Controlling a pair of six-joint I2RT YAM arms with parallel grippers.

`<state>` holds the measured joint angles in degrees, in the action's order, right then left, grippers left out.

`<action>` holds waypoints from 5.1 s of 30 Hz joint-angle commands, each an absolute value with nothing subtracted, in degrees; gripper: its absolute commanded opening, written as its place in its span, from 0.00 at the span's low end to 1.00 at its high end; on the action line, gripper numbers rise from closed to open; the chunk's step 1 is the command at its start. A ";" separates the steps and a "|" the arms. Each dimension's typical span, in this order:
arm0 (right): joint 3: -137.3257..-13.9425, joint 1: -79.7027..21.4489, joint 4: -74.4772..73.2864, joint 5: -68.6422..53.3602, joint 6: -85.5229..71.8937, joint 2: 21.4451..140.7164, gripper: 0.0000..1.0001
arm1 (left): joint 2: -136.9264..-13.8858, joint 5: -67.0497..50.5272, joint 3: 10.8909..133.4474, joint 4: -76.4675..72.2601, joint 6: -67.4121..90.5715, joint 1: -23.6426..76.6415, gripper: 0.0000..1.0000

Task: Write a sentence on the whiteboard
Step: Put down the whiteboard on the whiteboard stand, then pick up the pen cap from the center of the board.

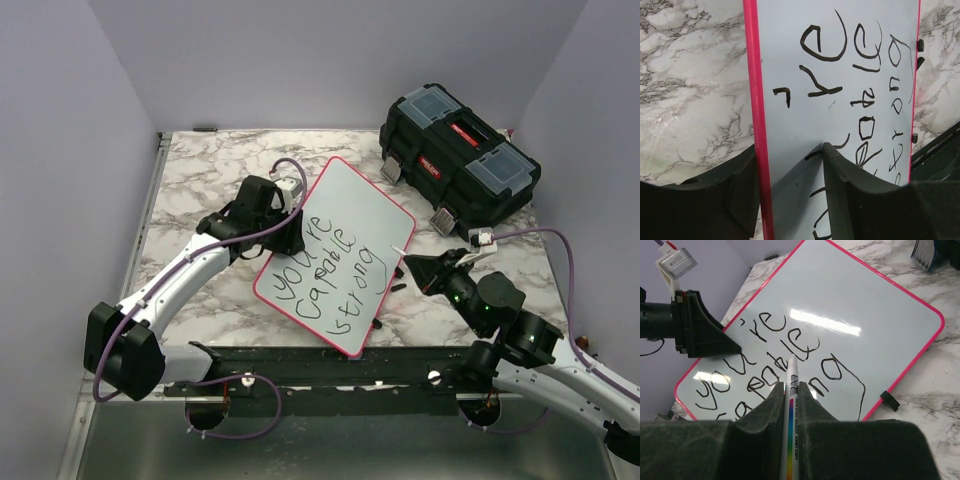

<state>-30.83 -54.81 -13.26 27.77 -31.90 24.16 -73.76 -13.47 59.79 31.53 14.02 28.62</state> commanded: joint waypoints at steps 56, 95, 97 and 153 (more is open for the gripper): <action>-71.83 -55.20 -17.49 50.46 -5.05 38.88 0.01 | -95.63 -6.54 87.42 34.51 0.34 63.71 0.55; -69.96 -55.21 -14.12 40.87 -5.22 35.85 0.01 | -127.11 1.86 105.34 38.85 -4.51 66.01 0.44; -70.05 -55.22 -14.28 40.78 -5.15 35.95 0.01 | -128.26 2.64 106.50 39.64 -4.95 66.01 0.44; -68.71 -55.19 -16.57 39.98 -7.09 34.91 0.01 | -131.04 -7.21 106.17 46.41 -6.48 64.67 0.50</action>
<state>-69.14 -54.81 -15.33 40.91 -6.66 35.40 -131.13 -9.23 107.87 43.53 -5.98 64.34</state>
